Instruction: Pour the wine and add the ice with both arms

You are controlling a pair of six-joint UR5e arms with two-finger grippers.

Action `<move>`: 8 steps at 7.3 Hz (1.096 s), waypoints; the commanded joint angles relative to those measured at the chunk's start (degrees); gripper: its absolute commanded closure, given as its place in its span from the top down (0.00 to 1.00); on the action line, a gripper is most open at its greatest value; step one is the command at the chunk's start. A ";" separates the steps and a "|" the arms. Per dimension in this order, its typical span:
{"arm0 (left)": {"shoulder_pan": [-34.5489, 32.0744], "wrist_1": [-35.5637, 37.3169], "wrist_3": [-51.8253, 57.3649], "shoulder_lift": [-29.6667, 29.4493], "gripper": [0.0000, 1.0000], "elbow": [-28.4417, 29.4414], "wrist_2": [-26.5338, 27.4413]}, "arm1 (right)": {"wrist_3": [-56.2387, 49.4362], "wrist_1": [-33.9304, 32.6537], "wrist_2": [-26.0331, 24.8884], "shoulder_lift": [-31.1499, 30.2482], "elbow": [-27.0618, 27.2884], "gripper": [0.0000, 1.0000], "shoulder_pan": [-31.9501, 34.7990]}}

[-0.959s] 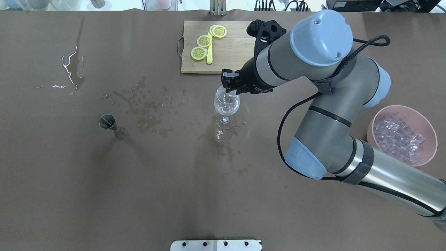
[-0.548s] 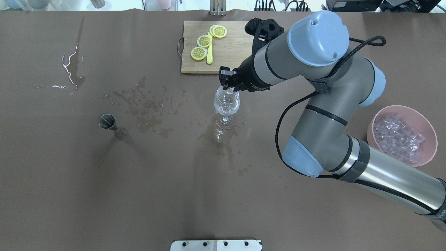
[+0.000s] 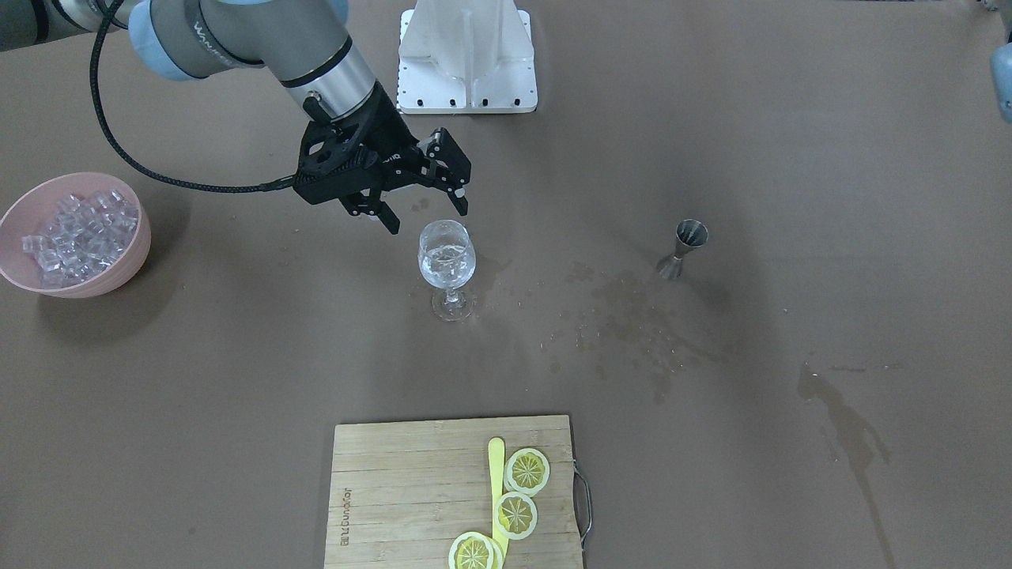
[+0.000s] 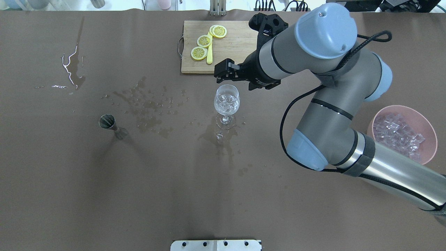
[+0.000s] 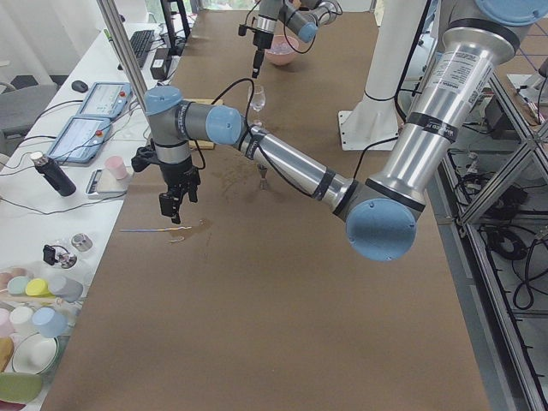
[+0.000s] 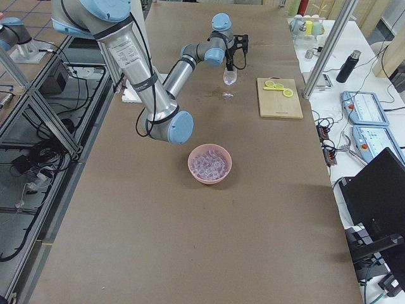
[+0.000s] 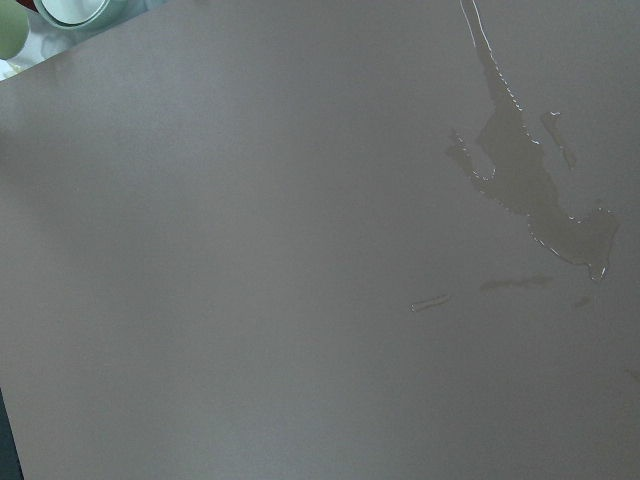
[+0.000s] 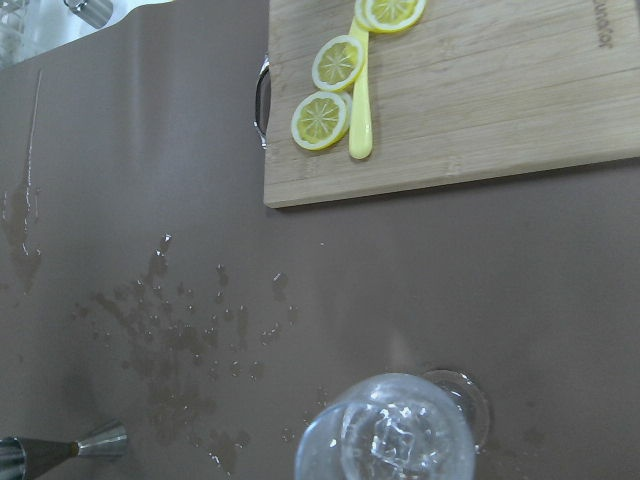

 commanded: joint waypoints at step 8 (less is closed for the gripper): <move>-6.13 -1.63 0.79 4.96 0.98 -1.51 -3.76 | -72.25 -19.23 12.32 -32.75 -1.87 1.00 36.82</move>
